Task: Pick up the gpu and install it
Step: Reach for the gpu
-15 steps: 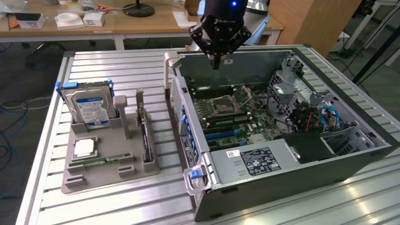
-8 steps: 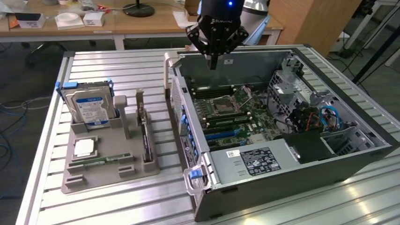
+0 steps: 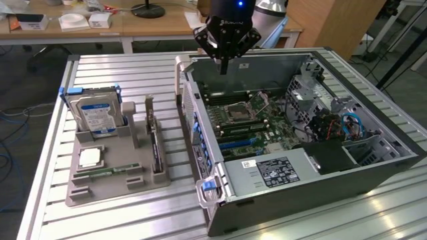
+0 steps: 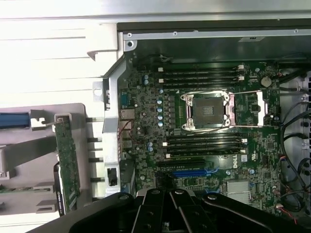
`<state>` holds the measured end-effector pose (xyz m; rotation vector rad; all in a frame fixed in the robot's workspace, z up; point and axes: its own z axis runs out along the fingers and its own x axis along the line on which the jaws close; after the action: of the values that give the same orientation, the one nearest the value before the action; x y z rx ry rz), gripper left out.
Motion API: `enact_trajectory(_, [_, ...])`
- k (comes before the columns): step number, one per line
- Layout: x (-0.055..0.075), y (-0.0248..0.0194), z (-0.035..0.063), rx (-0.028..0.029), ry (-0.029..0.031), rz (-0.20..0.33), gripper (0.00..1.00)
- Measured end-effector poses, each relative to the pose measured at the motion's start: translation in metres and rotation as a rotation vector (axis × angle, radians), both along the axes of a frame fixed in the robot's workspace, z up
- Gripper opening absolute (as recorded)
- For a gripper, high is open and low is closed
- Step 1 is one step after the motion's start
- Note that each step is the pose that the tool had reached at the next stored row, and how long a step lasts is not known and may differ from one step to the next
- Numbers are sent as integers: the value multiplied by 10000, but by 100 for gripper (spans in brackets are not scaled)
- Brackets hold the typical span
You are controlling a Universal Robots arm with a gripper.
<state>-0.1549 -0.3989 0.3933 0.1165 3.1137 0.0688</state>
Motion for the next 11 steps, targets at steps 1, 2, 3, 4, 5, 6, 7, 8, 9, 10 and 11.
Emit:
enact_trajectory(1, [-14,0,0,0,0,0,11])
enact_trajectory(2, [-26,0,0,1,-1,-1,11])
enact_trajectory(3, [-37,0,0,0,0,-1,11])
enact_trajectory(4, [-49,0,0,0,0,-1,11])
enact_trajectory(5, [-59,0,0,0,0,-1,11])
enact_trajectory(6, [-69,0,-1,1,0,-1,11])
enact_trajectory(7, [-77,0,0,1,0,-1,11])
enact_trajectory(8, [-85,0,0,0,0,-1,11])
enact_trajectory(9, [-93,0,0,0,0,-2,11])
enact_trajectory(10, [-101,0,0,0,0,-1,11])
enact_trajectory(11, [-109,0,0,0,0,0,11])
